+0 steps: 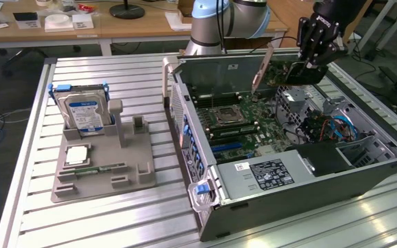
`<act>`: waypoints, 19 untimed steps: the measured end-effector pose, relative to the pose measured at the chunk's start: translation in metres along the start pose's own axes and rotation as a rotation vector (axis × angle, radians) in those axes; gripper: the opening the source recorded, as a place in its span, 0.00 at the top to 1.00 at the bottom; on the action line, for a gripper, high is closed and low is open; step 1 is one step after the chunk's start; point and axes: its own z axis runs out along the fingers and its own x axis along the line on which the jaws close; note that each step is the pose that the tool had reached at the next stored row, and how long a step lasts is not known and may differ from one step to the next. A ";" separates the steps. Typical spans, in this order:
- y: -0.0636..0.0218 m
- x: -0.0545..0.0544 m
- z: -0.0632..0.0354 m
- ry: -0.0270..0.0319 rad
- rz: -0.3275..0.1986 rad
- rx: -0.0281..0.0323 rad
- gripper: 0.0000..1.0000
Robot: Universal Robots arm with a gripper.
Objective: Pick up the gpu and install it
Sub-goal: 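Insert the gpu into the slot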
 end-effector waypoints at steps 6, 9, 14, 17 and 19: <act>0.0039 0.000 0.0010 -0.0104 -0.011 0.0322 0.73; 0.0067 0.001 0.0014 -0.0133 -0.012 0.0392 0.73; 0.0070 0.001 0.0014 -0.0150 -0.012 0.0392 0.73; 0.0077 0.001 0.0014 -0.0282 -0.012 0.0383 0.73; 0.0078 0.001 0.0014 -0.0282 -0.012 0.0382 0.73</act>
